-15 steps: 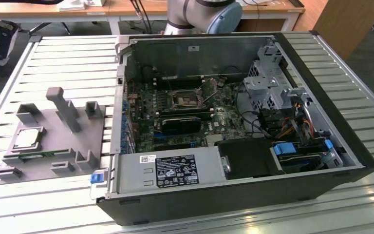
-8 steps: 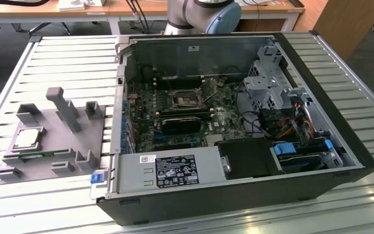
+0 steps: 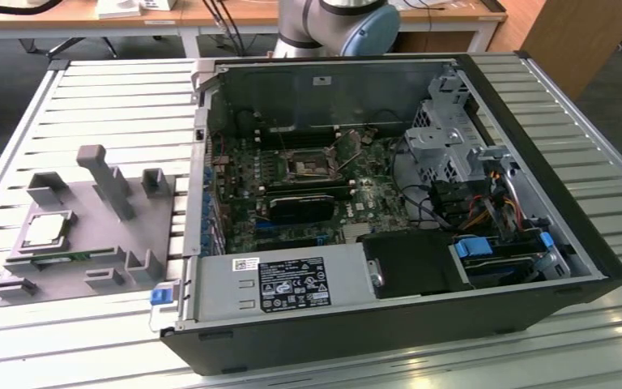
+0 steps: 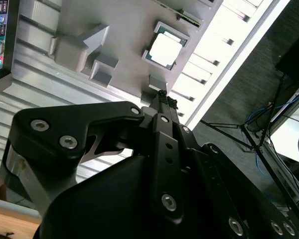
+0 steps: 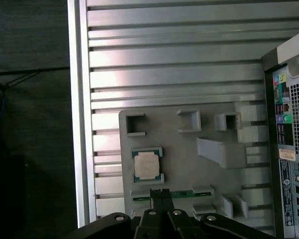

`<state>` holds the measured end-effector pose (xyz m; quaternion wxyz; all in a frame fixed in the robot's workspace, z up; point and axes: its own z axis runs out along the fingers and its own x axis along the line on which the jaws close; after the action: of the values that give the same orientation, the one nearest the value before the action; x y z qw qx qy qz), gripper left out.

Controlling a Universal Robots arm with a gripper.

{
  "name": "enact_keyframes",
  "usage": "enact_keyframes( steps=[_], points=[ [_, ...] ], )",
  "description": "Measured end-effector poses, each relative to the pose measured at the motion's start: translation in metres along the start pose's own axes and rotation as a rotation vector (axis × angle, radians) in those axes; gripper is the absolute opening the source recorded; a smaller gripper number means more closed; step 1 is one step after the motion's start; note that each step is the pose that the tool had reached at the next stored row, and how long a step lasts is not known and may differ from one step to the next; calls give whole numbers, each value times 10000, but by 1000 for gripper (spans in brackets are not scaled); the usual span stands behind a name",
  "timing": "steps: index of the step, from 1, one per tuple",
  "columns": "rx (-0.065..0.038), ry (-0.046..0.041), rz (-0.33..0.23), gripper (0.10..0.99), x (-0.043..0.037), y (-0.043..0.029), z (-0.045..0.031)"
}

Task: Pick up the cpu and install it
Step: 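Reach for the cpu, then pick up the cpu and move it towards the insertion slot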

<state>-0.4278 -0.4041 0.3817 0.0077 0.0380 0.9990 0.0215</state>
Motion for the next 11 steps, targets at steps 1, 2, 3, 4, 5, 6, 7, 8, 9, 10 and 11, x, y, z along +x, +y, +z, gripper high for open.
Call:
enact_keyframes(
  steps=[1,2,3,4,5,6,7,8,9,10,11],
  points=[
    [2,10,0,106,24,-2,1],
    [2,18,0,106,43,-4,3],
    [3,26,1,106,56,-5,5],
    [4,35,2,106,64,-6,8],
    [4,43,1,106,68,-6,12],
    [4,49,1,106,74,-7,15],
    [4,57,3,106,79,-7,19],
    [5,69,3,106,82,-7,24],
    [7,80,3,106,85,-8,29],
    [8,81,3,106,87,-9,34],
    [8,83,4,106,87,-12,38]
  ],
)
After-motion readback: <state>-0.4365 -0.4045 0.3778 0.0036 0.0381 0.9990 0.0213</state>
